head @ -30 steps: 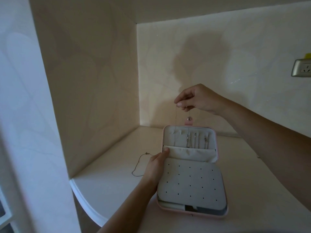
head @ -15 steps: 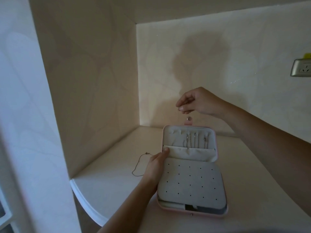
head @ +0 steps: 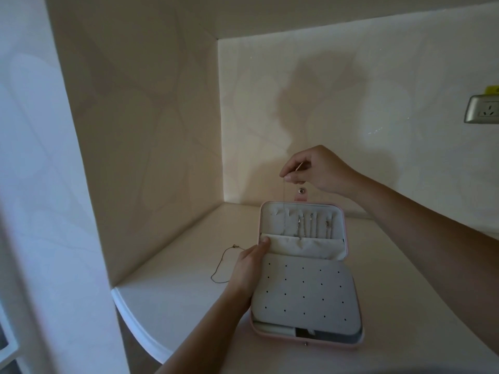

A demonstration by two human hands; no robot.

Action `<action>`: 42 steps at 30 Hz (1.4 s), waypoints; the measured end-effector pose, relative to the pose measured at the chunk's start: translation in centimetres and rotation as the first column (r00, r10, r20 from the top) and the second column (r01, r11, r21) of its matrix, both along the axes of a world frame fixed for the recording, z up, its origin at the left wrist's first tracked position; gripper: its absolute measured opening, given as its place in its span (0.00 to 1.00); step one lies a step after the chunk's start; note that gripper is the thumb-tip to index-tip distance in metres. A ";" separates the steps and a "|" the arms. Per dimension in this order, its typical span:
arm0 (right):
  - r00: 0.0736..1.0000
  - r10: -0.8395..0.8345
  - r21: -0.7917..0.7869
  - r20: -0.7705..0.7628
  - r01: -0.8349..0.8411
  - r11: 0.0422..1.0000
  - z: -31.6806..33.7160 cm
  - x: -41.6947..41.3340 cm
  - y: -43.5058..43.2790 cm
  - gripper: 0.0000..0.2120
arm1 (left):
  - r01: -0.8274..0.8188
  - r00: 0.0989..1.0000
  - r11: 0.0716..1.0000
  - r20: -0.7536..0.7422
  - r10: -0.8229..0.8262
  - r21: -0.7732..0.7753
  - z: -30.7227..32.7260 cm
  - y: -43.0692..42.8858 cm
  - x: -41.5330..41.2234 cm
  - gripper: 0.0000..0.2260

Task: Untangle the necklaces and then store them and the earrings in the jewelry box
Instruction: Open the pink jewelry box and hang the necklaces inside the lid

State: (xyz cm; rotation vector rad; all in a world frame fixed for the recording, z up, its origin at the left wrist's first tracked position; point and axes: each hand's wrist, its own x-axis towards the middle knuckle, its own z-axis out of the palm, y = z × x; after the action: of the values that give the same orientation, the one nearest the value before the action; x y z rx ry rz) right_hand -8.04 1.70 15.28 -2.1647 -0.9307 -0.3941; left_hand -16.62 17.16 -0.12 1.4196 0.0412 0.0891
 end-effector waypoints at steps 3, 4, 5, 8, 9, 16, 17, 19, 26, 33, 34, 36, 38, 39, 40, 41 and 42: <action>0.999 -0.021 -0.038 -0.030 0.019 0.999 -1.2 -0.1 0.0 0.06 | -0.011 1.000 1.000 -0.003 0.011 0.014 0.0 0.0 0.1 0.18; 0.999 -0.032 -0.048 -0.040 0.030 0.998 -1.6 -0.2 0.1 0.05 | -0.015 1.000 1.000 -0.002 0.015 0.018 0.0 0.0 0.1 0.18; 0.999 -0.038 -0.067 -0.024 0.036 0.997 -2.0 -0.3 0.1 0.05 | -0.017 1.000 1.000 -0.001 0.017 0.019 0.0 0.0 0.1 0.18; 0.993 -0.034 -0.142 0.114 0.051 0.989 -3.0 -0.2 0.3 0.06 | -0.016 1.000 1.000 0.002 0.016 0.011 0.0 0.0 0.0 0.18; 0.989 -0.035 -0.154 0.147 0.058 0.986 -3.3 -0.2 0.3 0.05 | -0.017 1.000 1.000 0.003 0.017 0.008 0.1 0.0 0.0 0.18; 0.943 0.010 -0.186 0.332 0.055 0.981 -4.9 -0.1 0.4 0.03 | -0.031 1.000 0.999 0.004 0.031 0.016 0.1 -0.1 0.0 0.18; 0.937 0.019 -0.203 0.348 0.056 0.978 -5.1 0.0 0.4 0.03 | -0.032 0.999 0.999 0.006 0.032 0.019 0.1 -0.1 0.1 0.18; 0.927 0.021 -0.211 0.374 0.064 0.975 -5.4 0.1 0.4 0.04 | -0.031 0.999 0.999 0.006 0.031 0.020 0.0 -0.1 0.1 0.18; 0.904 0.000 -0.193 0.427 0.091 0.977 -5.8 0.2 0.2 0.03 | -0.028 1.000 0.999 0.002 0.027 0.023 0.0 0.0 0.1 0.18; 0.910 -0.024 -0.140 0.414 0.090 0.986 -6.1 0.6 -0.2 0.03 | -0.036 0.999 0.999 0.003 0.036 0.034 0.1 0.0 0.1 0.17; 0.907 -0.019 -0.139 0.421 0.085 0.987 -6.1 0.6 -0.3 0.03 | -0.039 0.999 0.999 0.002 0.039 0.037 0.0 0.0 0.1 0.17; 0.901 -0.017 -0.134 0.433 0.083 0.987 -6.3 0.6 -0.6 0.03 | -0.038 0.999 0.998 0.000 0.038 0.045 0.0 0.0 0.2 0.17; 0.897 -0.031 -0.122 0.440 0.093 0.988 -6.5 0.5 -0.9 0.04 | -0.045 0.999 0.998 -0.010 0.046 0.052 -0.1 0.0 0.2 0.18; 0.895 -0.042 -0.109 0.445 0.101 0.989 -6.6 0.4 -1.2 0.05 | -0.053 0.998 0.997 -0.016 0.054 0.061 -0.1 0.0 0.3 0.18; 0.891 -0.055 -0.094 0.451 0.108 0.990 -6.7 0.3 -1.4 0.05 | -0.055 0.998 0.996 -0.029 0.057 0.065 0.0 0.0 0.2 0.18; 0.888 -0.069 -0.078 0.454 0.117 0.990 -6.9 0.2 -1.7 0.05 | -0.057 0.997 0.996 -0.043 0.060 0.074 -0.2 0.0 0.4 0.18; 0.888 -0.088 -0.064 0.451 0.131 0.989 -7.0 0.2 -2.1 0.05 | -0.059 0.996 0.995 -0.059 0.064 0.083 -0.2 0.1 0.4 0.18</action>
State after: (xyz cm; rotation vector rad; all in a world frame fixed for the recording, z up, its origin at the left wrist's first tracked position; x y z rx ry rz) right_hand -7.89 -0.38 8.25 -2.2613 -1.0914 -0.9555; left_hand -16.26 17.26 -0.28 1.5021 0.1331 0.0985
